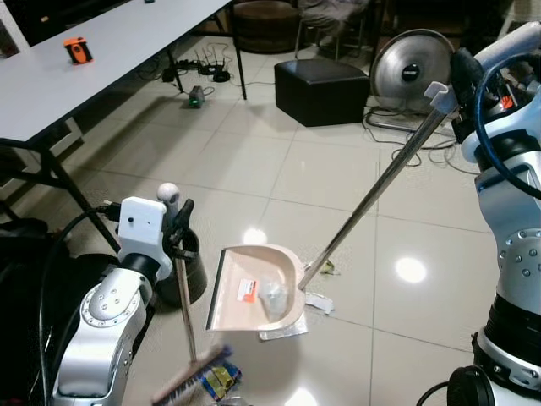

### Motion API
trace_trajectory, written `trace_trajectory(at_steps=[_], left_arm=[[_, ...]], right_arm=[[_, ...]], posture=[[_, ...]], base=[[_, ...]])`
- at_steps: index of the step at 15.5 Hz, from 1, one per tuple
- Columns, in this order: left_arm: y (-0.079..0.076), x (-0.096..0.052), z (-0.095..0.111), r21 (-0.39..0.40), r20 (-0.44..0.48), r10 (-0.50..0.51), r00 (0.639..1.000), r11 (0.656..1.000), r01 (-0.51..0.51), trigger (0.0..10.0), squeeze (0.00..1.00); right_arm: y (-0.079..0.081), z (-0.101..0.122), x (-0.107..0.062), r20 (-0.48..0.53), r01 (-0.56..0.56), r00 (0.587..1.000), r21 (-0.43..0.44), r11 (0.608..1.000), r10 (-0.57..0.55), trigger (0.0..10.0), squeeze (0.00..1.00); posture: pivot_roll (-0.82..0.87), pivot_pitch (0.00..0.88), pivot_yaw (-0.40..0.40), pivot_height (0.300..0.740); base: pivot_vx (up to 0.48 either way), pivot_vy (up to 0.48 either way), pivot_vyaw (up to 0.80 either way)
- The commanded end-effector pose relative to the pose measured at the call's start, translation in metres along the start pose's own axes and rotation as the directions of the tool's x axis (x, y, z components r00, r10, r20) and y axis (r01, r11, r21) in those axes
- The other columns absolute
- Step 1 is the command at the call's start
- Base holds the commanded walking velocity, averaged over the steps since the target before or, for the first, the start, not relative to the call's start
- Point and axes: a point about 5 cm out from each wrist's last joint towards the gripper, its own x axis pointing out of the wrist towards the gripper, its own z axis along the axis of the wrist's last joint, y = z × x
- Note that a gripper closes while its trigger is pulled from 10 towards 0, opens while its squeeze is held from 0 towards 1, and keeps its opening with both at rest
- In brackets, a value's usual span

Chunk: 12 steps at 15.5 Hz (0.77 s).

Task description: Sweep floor

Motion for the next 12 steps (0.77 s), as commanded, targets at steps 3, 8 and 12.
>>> trace_trajectory(at_steps=[3,8,12], left_arm=[[0.0084,0.0012,0.0157,0.023,0.071,0.057,0.996,0.998,-0.058,10.0,0.00],[0.0052,-0.0002,0.0145,0.003,0.070,0.054,0.996,0.998,-0.055,10.0,0.00],[0.0003,0.0020,0.0182,0.005,0.100,0.038,0.994,0.999,-0.039,10.0,0.00]], right_arm=[[0.0064,0.0121,0.0053,0.057,-0.015,0.998,0.025,1.000,0.014,10.0,0.00],[0.0025,0.0167,0.0084,0.072,0.005,0.997,0.025,1.000,-0.006,10.0,0.00],[-0.0022,0.0204,0.0096,0.086,0.029,0.996,0.023,0.999,-0.031,10.0,0.00]], posture=[[0.01,0.000,0.084,0.740],[0.01,0.000,0.078,0.740],[0.01,0.000,0.077,0.740]], base=[[0.000,0.000,0.69],[0.000,0.000,0.80],[0.000,0.000,0.80]])
